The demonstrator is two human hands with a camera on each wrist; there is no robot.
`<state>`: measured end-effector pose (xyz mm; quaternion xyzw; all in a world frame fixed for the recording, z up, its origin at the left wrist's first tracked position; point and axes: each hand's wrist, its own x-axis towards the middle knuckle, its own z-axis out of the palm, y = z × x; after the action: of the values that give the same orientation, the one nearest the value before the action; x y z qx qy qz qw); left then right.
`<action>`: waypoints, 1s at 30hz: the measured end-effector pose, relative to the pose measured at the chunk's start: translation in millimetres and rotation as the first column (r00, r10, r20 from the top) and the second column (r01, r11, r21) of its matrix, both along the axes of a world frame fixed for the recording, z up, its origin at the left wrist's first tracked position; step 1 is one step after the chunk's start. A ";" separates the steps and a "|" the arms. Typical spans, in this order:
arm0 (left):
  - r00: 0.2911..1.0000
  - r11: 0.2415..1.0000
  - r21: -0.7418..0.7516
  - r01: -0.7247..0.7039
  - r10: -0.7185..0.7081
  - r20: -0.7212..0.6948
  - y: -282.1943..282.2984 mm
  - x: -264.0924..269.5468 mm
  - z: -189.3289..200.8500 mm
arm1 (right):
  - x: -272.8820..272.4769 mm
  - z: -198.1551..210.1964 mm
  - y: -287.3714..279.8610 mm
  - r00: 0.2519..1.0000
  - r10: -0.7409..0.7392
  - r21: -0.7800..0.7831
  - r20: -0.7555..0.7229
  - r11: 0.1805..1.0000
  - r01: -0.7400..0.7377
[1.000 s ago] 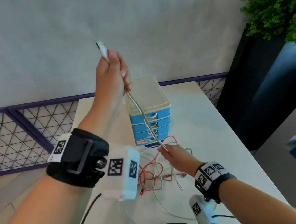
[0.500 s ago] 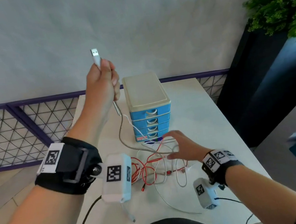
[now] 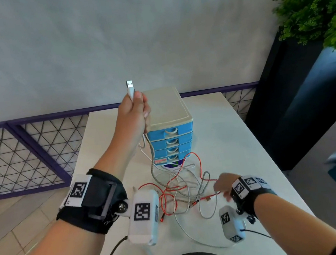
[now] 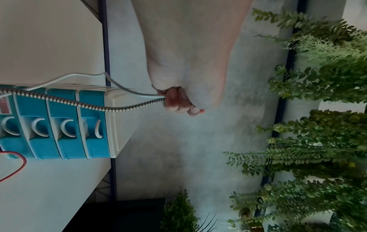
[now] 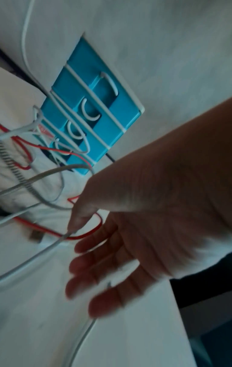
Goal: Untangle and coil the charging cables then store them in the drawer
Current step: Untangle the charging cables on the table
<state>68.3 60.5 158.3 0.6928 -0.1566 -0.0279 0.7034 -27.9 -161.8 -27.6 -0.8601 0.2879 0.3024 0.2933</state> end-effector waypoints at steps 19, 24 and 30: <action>0.994 0.993 0.069 0.101 -0.098 -0.044 -6.6 1.7 -19.3 | 37.7 111.2 -10.0 0.966 0.257 -0.066 0.019 0.965 -0.255; 0.983 0.988 0.003 0.156 -0.156 -0.094 -7.1 0.5 -20.1 | 38.0 149.2 3.9 0.937 -0.111 0.577 0.331 0.810 -0.107; 0.961 0.985 -0.100 0.142 -0.161 -0.226 -13.1 1.0 -30.1 | 40.8 151.1 31.1 0.697 -0.401 0.717 0.594 0.657 -0.233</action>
<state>69.2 47.4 128.1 0.6410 -0.1266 -0.1563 0.7407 12.9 -130.7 123.5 -0.6905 0.0438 0.0210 0.7217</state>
